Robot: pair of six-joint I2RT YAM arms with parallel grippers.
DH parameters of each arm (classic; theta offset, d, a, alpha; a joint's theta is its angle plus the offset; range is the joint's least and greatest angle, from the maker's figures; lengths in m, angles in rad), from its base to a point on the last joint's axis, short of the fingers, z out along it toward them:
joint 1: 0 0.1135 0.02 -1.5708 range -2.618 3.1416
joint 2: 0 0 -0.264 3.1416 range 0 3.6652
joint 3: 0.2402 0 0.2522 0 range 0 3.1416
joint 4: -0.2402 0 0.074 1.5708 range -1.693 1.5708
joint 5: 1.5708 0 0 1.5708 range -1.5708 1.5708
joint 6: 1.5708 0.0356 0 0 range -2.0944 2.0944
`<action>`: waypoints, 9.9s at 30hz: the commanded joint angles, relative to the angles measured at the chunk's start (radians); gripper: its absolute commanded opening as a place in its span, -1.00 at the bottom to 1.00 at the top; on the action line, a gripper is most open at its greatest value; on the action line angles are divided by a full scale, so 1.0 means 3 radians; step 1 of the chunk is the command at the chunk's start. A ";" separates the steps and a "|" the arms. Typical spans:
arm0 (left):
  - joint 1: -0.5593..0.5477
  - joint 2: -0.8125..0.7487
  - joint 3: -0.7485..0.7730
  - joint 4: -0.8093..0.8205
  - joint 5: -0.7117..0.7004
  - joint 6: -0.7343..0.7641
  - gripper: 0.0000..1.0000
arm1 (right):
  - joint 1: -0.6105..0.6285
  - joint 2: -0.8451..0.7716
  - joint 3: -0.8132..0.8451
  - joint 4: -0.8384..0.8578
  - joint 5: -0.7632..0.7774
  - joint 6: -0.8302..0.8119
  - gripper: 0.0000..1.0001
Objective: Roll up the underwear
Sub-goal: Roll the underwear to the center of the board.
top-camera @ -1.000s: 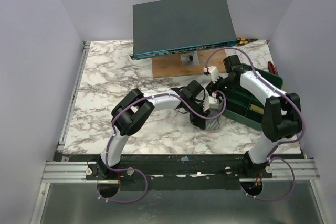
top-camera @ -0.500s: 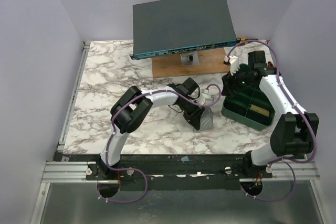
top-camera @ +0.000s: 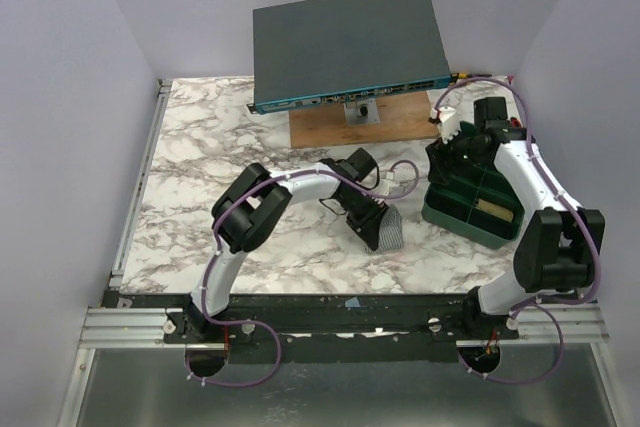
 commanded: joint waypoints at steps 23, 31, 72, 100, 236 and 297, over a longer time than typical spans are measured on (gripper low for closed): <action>0.0457 0.0921 0.0088 -0.0945 0.0053 0.0049 -1.00 | 0.0286 -0.1180 -0.1013 -0.0108 -0.0907 -0.0768 0.39; 0.0503 0.0905 0.0057 -0.0912 0.0283 0.0070 -1.00 | 0.1381 -0.1113 -0.1325 0.0418 -0.0345 -0.0439 0.38; 0.0514 0.0911 0.0065 -0.0968 0.0411 0.0136 -1.00 | 0.2753 -0.0442 -0.1833 0.1421 0.0979 -0.0672 0.23; 0.0645 0.0679 -0.0122 -0.0740 0.0424 0.0009 -0.34 | 0.2753 -0.0059 -0.1756 0.0945 0.0589 -0.0650 -0.83; -0.1017 -0.1547 -0.1610 0.0592 -0.2799 0.1435 0.39 | 0.1989 0.2886 0.0913 -0.1181 -0.0107 -0.0405 -0.87; -0.0836 -0.0509 -0.1129 0.0528 -0.1903 0.0869 -1.00 | 0.1218 0.2487 0.1160 -0.1852 0.0063 -0.1115 0.42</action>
